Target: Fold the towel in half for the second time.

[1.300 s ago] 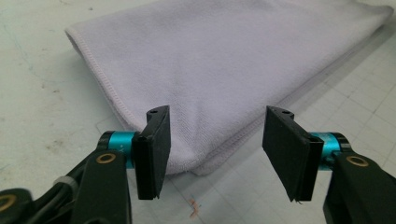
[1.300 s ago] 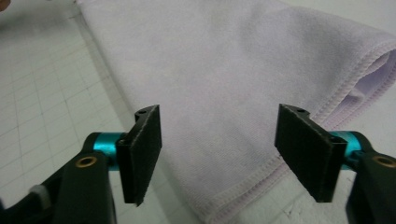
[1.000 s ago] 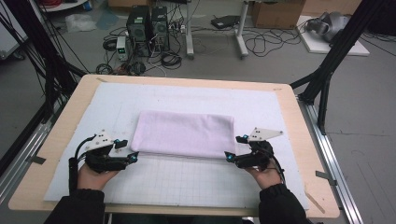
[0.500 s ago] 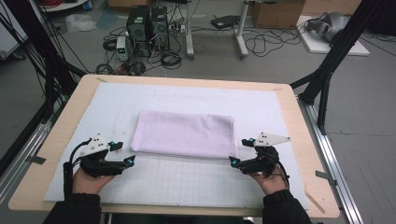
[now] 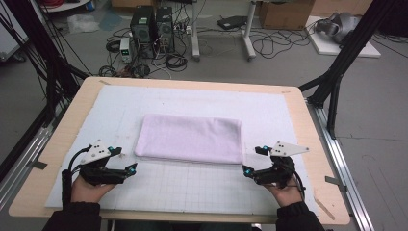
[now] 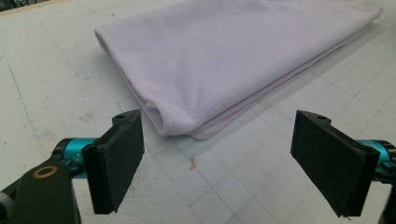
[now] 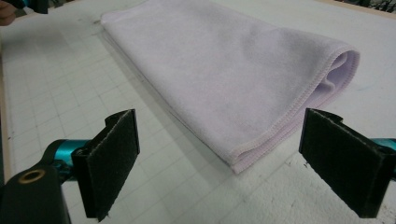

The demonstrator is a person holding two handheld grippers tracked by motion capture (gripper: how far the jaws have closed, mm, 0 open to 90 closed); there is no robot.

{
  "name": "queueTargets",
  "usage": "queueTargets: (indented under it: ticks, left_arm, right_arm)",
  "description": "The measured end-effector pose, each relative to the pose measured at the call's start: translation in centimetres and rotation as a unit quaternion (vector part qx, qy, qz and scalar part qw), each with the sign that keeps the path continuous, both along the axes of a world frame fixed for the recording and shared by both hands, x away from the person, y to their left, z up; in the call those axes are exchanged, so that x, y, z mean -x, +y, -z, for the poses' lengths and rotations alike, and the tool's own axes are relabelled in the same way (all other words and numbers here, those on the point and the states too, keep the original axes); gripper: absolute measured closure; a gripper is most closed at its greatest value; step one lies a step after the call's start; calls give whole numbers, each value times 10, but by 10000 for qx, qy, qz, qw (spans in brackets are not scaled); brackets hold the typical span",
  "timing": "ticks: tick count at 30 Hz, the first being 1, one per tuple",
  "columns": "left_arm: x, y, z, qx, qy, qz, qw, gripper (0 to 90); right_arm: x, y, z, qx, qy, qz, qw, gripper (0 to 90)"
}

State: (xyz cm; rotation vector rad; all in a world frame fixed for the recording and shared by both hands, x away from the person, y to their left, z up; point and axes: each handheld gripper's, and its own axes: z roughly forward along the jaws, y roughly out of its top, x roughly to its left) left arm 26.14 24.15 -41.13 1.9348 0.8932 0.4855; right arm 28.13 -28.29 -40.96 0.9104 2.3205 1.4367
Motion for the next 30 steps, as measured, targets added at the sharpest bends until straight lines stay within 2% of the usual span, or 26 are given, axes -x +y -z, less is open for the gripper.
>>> queueTargets:
  ticks: [1,6,17,28,30]
  left_arm:
    - [1,0,0,0,-20,-16,10000,178]
    - [6,6,-2,24,-75,-51,10000,179]
    - [12,9,-1,-8,-54,-63,10000,184]
    - [11,7,0,-53,-51,-40,10000,185]
    - [11,7,0,-60,-67,-48,9999,187]
  right_arm:
    - [1,-1,0,8,-58,-1,10000,114]
    - [8,-6,0,5,-51,12,10000,114]
    - [19,-16,3,35,-11,41,10000,114]
    - [16,-18,6,3,-86,56,9999,114]
    - [15,-17,7,-22,-35,51,10000,114]
